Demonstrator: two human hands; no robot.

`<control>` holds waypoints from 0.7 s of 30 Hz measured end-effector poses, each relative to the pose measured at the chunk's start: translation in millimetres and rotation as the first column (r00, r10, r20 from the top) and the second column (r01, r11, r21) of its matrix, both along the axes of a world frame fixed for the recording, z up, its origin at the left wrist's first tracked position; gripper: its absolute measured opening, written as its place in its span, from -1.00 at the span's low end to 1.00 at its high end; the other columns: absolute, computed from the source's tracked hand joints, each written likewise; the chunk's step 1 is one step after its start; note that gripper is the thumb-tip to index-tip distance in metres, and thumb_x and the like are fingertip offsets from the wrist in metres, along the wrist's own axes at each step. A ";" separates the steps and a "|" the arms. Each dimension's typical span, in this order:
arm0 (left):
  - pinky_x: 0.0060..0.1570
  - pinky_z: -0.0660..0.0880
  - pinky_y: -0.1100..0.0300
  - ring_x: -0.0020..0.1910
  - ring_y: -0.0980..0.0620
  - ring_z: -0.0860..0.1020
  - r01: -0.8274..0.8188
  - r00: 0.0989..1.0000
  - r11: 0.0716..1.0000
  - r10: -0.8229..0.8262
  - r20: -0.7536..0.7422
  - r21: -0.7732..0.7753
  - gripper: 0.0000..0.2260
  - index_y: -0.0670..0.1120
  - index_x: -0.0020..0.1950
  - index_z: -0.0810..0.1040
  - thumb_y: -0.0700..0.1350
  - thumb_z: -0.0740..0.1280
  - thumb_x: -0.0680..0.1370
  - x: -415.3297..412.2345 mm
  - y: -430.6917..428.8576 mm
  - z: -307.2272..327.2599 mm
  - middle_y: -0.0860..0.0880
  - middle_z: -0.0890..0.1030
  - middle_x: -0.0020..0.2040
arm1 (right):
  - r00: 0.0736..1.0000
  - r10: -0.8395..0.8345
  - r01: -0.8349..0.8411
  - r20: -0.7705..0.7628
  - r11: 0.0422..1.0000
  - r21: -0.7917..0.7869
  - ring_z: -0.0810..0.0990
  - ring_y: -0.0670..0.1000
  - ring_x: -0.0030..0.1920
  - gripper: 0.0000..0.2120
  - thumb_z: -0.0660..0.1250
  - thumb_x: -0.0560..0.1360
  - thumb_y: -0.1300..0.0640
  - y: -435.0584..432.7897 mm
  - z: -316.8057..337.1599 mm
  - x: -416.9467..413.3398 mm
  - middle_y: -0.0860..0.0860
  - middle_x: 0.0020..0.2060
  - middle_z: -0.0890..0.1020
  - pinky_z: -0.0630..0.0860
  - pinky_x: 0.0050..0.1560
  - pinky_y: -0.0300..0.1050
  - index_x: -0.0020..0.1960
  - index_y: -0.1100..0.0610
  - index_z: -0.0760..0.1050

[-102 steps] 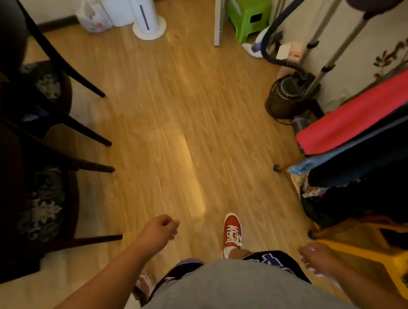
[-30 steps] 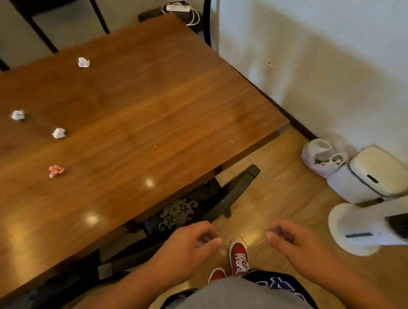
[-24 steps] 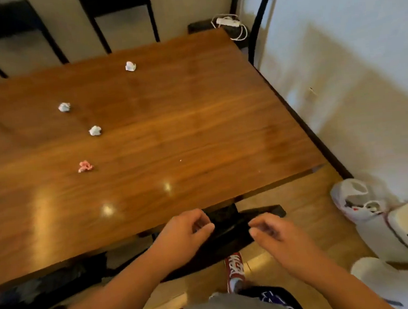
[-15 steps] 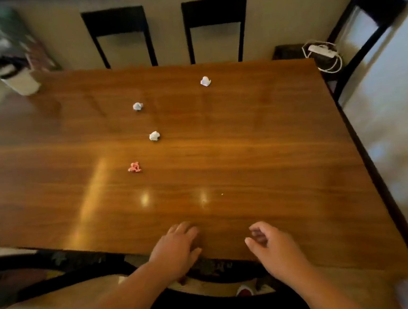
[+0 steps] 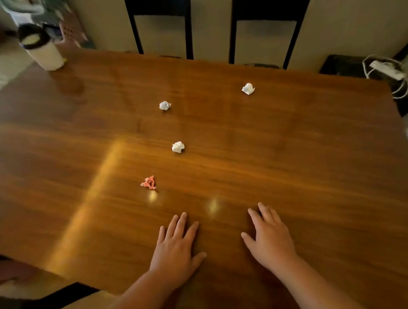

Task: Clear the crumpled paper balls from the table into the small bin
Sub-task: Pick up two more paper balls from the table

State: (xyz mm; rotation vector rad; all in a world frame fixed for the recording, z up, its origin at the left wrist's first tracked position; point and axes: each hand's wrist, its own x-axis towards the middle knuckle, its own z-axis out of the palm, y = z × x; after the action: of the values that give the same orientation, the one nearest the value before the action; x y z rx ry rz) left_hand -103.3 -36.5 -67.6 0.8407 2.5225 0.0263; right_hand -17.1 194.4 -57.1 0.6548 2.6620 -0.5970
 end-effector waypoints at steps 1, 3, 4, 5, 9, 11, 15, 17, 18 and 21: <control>0.51 -0.14 -0.16 0.56 -0.07 -0.23 -0.006 1.000 1.000 0.007 -0.016 0.018 -0.27 0.16 0.55 -0.15 0.43 -0.04 0.48 -12.7 7.4 -3.4 -0.03 -0.20 0.60 | 1.000 0.002 -0.002 -0.013 1.000 0.022 -0.08 0.06 0.57 -0.34 0.16 0.53 -0.25 5.4 -2.4 -11.8 -0.03 0.59 -0.01 0.05 0.50 0.07 0.55 -0.09 0.05; 0.50 -0.15 -0.16 0.56 -0.06 -0.21 -0.021 0.998 0.998 0.024 -0.051 0.057 -0.28 0.16 0.54 -0.11 0.44 -0.05 0.47 -38.4 23.7 -9.7 -0.03 -0.16 0.60 | 0.999 0.009 -0.007 -0.034 0.998 0.059 -0.07 0.05 0.57 -0.34 0.15 0.53 -0.25 16.1 -5.8 -36.8 -0.02 0.59 0.00 0.04 0.50 0.07 0.54 -0.09 0.06; 0.49 -0.14 -0.15 0.56 -0.06 -0.19 -0.036 0.996 0.996 0.042 -0.074 0.086 -0.28 0.16 0.54 -0.08 0.44 -0.04 0.46 -51.4 32.3 -13.0 -0.03 -0.13 0.61 | 0.999 0.011 -0.008 -0.041 0.997 0.072 -0.06 0.05 0.57 -0.35 0.14 0.53 -0.25 21.7 -7.2 -50.1 -0.02 0.58 0.01 0.04 0.51 0.07 0.54 -0.09 0.07; 0.49 -0.13 -0.14 0.57 -0.06 -0.16 -0.059 0.992 0.991 0.071 -0.101 0.117 -0.28 0.15 0.53 -0.04 0.44 -0.04 0.45 -64.1 40.7 -16.1 -0.03 -0.08 0.61 | 0.999 0.013 -0.009 -0.049 0.997 0.082 -0.05 0.05 0.57 -0.35 0.14 0.53 -0.26 27.7 -8.5 -63.4 -0.02 0.58 0.02 0.05 0.51 0.07 0.54 -0.08 0.08; 0.47 0.04 -0.10 0.56 -0.08 0.00 -0.171 0.949 0.947 0.233 -0.215 0.272 -0.30 0.10 0.48 0.14 0.40 0.12 0.44 -113.1 69.6 -26.4 -0.07 0.10 0.57 | 0.997 0.022 -0.014 -0.078 0.995 0.097 0.02 0.06 0.56 -0.38 0.14 0.54 -0.25 51.1 -10.3 -113.3 -0.01 0.57 0.09 0.12 0.51 0.09 0.53 -0.06 0.14; 0.45 0.07 -0.10 0.55 -0.10 0.03 -0.216 0.920 0.901 0.317 -0.230 0.377 -0.36 0.08 0.46 0.17 0.31 0.21 0.46 -136.7 83.9 -29.2 -0.10 0.13 0.55 | 0.995 0.026 -0.014 -0.097 0.993 0.119 0.06 0.07 0.55 -0.39 0.14 0.54 -0.24 62.7 -10.7 -134.2 0.00 0.56 0.14 0.17 0.50 0.10 0.52 -0.04 0.18; 0.45 -0.01 -0.12 0.55 -0.14 0.01 -0.279 0.857 0.836 0.439 -0.269 0.472 -0.42 0.04 0.45 0.15 0.14 0.28 0.50 -181.1 107.2 -33.1 -0.14 0.10 0.55 | 0.989 0.069 -0.045 -0.130 0.982 0.182 0.15 0.07 0.52 -0.41 0.14 0.54 -0.23 82.7 -13.0 -169.1 0.01 0.52 0.23 0.21 0.45 0.10 0.49 -0.01 0.24; 0.45 0.05 -0.12 0.54 -0.14 0.07 -0.356 0.829 0.815 0.501 -0.248 0.458 -0.45 0.03 0.45 0.16 0.12 0.25 0.52 -201.0 115.3 -35.3 -0.13 0.15 0.54 | 0.987 0.073 -0.044 -0.142 0.979 0.198 0.17 0.07 0.51 -0.42 0.15 0.54 -0.22 94.9 -15.2 -184.6 0.01 0.51 0.25 0.23 0.43 0.10 0.48 0.00 0.25; 0.43 0.13 -0.13 0.51 -0.13 0.15 -0.390 0.813 0.800 0.532 -0.237 0.456 -0.48 0.02 0.44 0.19 0.12 0.23 0.53 -208.7 118.3 -36.1 -0.12 0.22 0.51 | 0.986 0.067 -0.037 -0.155 0.981 0.192 0.18 0.07 0.50 -0.43 0.16 0.54 -0.22 101.7 -15.9 -192.3 0.02 0.50 0.26 0.25 0.42 0.11 0.47 0.00 0.26; 0.29 0.33 -0.09 0.36 -0.11 0.36 -0.346 0.819 0.793 0.516 -0.250 0.502 -0.62 -0.01 0.37 0.30 0.02 0.20 0.57 -221.0 129.9 -40.1 -0.09 0.44 0.36 | 0.975 0.050 -0.011 -0.216 0.984 0.177 0.21 0.10 0.48 -0.45 0.18 0.54 -0.20 123.1 -18.4 -217.7 0.04 0.48 0.29 0.29 0.40 0.12 0.45 0.03 0.29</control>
State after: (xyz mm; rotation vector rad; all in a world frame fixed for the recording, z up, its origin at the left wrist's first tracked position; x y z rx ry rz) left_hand -324.3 93.4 -107.7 0.4006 3.0936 0.6737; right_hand -234.8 317.5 -75.5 0.6256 2.9519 -0.4531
